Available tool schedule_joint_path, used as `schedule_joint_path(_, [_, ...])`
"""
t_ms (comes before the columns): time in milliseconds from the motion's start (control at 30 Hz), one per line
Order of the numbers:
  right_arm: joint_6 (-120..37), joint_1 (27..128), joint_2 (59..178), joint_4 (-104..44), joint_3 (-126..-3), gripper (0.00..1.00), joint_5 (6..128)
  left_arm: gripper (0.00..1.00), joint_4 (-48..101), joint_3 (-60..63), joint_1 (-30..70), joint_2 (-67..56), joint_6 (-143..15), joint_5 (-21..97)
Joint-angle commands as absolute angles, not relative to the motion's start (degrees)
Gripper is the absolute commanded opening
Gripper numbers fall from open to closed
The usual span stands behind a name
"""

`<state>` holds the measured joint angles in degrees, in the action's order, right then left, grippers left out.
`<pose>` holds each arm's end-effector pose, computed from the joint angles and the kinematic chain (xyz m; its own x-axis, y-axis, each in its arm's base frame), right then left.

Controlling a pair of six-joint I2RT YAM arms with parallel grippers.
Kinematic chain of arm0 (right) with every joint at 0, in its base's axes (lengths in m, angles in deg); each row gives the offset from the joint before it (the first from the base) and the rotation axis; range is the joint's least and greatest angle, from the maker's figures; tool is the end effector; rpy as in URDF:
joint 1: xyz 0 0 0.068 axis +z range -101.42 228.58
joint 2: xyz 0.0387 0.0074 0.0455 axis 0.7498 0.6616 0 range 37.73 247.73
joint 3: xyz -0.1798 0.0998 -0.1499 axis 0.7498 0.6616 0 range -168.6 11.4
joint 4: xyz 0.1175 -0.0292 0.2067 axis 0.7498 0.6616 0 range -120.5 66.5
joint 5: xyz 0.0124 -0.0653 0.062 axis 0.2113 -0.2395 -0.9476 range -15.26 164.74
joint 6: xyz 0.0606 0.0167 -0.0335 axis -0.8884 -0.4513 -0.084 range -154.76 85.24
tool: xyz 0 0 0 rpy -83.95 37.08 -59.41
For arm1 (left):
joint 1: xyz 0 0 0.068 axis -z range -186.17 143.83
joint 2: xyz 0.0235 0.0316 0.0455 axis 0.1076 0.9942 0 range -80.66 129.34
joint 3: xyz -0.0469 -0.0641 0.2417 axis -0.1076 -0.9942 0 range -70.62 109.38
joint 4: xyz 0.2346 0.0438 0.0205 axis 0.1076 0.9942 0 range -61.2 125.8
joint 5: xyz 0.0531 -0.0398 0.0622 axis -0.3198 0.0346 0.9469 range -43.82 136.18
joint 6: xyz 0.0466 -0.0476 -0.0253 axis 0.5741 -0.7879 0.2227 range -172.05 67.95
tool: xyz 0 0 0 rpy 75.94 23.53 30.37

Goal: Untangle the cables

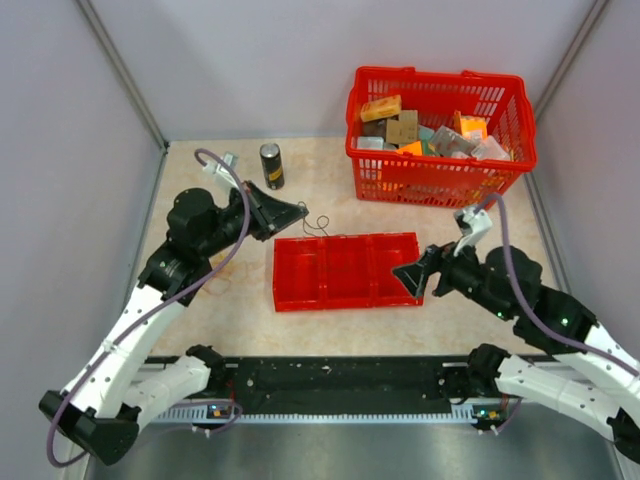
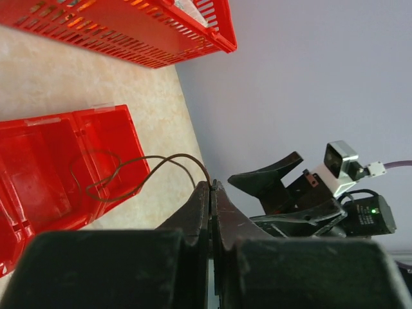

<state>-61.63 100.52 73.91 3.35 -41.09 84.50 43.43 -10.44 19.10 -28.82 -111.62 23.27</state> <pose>0.0964 0.1070 0.3381 -0.4715 0.1205 -0.8736 -0.5193 0.7627 0.3855 0.1769 -0.1087 0.3836 -0.6910 -0.5520 -0.4667 0.2911 0.3785 -0.8786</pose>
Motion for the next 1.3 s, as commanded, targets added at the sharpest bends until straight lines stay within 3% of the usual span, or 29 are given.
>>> schedule_joint_path(0, [-63.50,100.34,68.76,7.55,-40.37,0.83,88.27,0.00,35.92,-9.72,23.44,-27.05,-108.47,27.64])
schedule_joint_path(400, [-63.85,100.26,67.08,9.23,-40.55,0.83,89.95,0.00,36.27,-1.54,30.21,-18.96,-106.36,29.48])
schedule_joint_path(867, [-64.38,100.34,64.89,10.63,-39.32,0.83,90.83,0.00,31.09,-11.63,31.44,-15.62,-109.09,30.01])
schedule_joint_path(1100, [-65.08,100.26,64.36,10.81,-38.09,0.83,90.65,0.00,33.20,-19.46,32.41,-18.34,-109.44,37.21])
schedule_joint_path(1267, [-64.20,100.34,66.03,10.99,-39.58,0.83,91.18,0.00,33.28,-17.72,32.85,-9.75,-108.13,35.56])
